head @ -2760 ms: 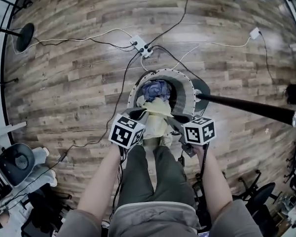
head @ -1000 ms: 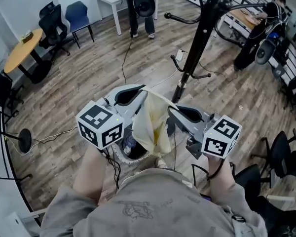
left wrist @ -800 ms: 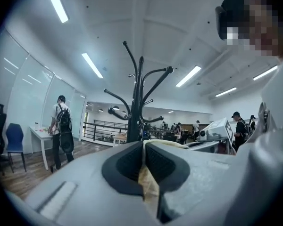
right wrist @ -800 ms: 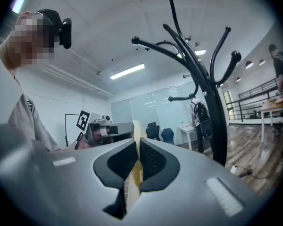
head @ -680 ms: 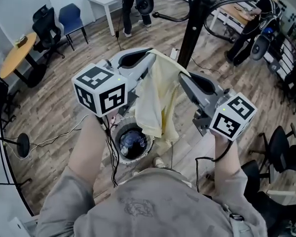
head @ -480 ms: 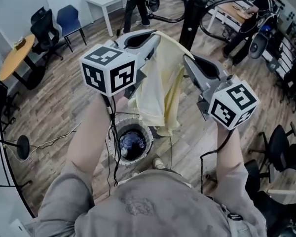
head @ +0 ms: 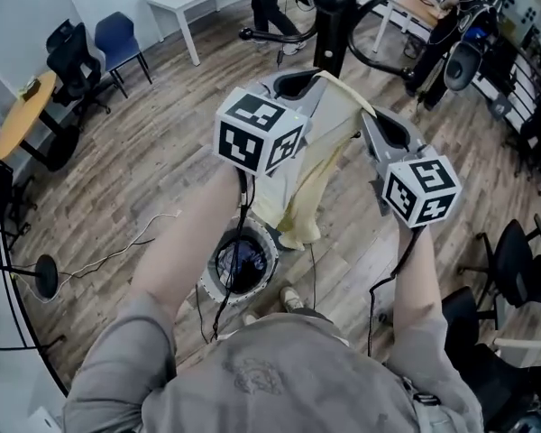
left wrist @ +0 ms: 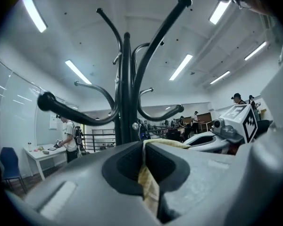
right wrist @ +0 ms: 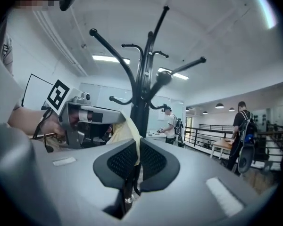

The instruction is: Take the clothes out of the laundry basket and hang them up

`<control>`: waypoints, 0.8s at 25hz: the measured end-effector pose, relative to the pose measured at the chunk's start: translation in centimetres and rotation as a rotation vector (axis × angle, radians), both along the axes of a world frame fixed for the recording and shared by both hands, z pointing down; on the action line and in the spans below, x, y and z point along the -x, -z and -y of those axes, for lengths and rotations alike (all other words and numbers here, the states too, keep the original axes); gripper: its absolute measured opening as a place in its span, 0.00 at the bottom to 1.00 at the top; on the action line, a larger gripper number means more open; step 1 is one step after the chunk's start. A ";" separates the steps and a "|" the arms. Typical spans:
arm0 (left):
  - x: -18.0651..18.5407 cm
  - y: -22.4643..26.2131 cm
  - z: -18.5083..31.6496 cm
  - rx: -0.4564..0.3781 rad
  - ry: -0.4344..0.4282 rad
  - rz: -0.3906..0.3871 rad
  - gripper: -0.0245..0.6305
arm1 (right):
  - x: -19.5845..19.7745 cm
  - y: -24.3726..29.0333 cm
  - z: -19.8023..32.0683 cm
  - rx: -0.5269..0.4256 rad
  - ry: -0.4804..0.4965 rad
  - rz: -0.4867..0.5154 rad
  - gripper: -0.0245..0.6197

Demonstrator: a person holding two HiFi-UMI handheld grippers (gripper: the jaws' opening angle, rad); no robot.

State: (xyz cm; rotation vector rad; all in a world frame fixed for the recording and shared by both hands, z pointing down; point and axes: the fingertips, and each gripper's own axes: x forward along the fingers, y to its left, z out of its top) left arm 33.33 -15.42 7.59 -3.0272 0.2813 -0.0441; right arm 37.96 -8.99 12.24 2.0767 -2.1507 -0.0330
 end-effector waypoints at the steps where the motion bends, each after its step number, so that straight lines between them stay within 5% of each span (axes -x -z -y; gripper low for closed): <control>1: -0.9 -0.7 -0.5 0.010 -0.012 0.016 0.04 | -1.0 -0.9 -0.3 0.015 -0.017 0.014 0.09; 12: -7.2 -10.0 -5.4 0.157 -0.101 0.145 0.05 | -8.5 -10.6 -4.4 0.175 -0.183 0.125 0.09; 20: -7.3 -19.7 -8.2 0.353 -0.052 0.285 0.05 | -8.3 -20.7 -7.2 0.354 -0.211 0.223 0.09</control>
